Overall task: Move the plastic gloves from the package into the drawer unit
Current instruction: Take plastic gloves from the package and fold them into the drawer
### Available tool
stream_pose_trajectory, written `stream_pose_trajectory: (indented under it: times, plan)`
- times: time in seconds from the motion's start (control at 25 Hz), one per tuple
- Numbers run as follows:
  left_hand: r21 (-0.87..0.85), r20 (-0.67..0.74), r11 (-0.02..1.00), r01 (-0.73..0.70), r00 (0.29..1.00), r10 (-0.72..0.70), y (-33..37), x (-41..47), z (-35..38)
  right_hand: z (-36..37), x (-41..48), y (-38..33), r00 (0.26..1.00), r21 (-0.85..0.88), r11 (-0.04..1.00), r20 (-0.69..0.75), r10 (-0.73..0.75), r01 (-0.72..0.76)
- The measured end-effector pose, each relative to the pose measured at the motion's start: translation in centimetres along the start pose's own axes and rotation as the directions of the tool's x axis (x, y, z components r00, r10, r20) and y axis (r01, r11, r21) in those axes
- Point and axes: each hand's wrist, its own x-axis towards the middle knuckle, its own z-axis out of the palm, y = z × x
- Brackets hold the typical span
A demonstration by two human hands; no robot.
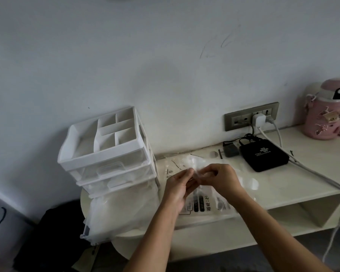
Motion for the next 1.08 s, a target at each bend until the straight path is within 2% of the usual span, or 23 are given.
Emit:
stream_pose_trajectory:
  times: [0.12, 0.2, 0.28, 0.4, 0.56, 0.68, 0.76, 0.84, 0.96, 1.08]
  plan:
    - [0.002, -0.039, 1.000, 0.022, 0.999, -0.022, 0.7, 0.3, 0.1, 0.5, 0.3, 0.2, 1.000, -0.208, 0.978, 0.016, -0.018, 0.021]
    - [0.011, -0.099, 0.999, 0.032, 0.995, -0.031, 1.3, 0.6, 0.1, 0.8, 0.4, 0.4, 0.997, -0.289, 0.955, 0.060, -0.052, 0.068]
    - [-0.013, -0.166, 1.000, 0.018, 0.986, -0.020, 1.8, 1.0, -0.2, 0.6, 0.5, 0.3, 0.992, -0.255, 0.962, 0.105, -0.074, 0.099]
    - [-0.092, -0.226, 0.996, -0.003, 0.974, -0.018, 2.0, 1.8, -0.9, -0.3, 1.0, 0.2, 0.991, -0.172, 0.977, 0.076, -0.111, 0.123]
    - [-0.134, -0.306, 0.991, 0.004, 0.951, -0.045, 0.6, 2.5, -0.7, -1.8, 1.6, 1.2, 0.999, -0.174, 0.984, 0.032, 0.037, -0.031]
    - [-0.110, -0.371, 0.994, -0.004, 0.928, -0.038, -0.4, 2.7, -0.6, -2.3, 1.9, 2.7, 0.994, -0.415, 0.904, -0.024, 0.103, -0.104]
    - [0.021, -0.424, 0.997, -0.068, 0.903, 0.071, -0.2, 2.6, -0.4, -2.1, 1.9, 3.5, 0.996, -0.587, 0.805, -0.071, 0.051, -0.083]
    - [0.218, -0.426, 0.959, -0.179, 0.867, 0.258, 0.9, 2.1, 0.1, -1.4, 1.6, 3.6, 0.998, -0.676, 0.736, -0.058, -0.004, -0.036]
    - [0.370, -0.317, 0.831, -0.414, 0.785, 0.532, 4.2, 0.1, 1.2, -0.6, 1.4, 3.6, 0.998, -0.767, 0.640, 0.062, 0.005, 0.045]
    - [0.472, -0.186, 0.640, -0.605, 0.642, 0.744, 7.3, -2.8, 0.6, -0.5, 1.4, 3.4, 0.988, -0.855, 0.511, 0.141, 0.062, 0.090]
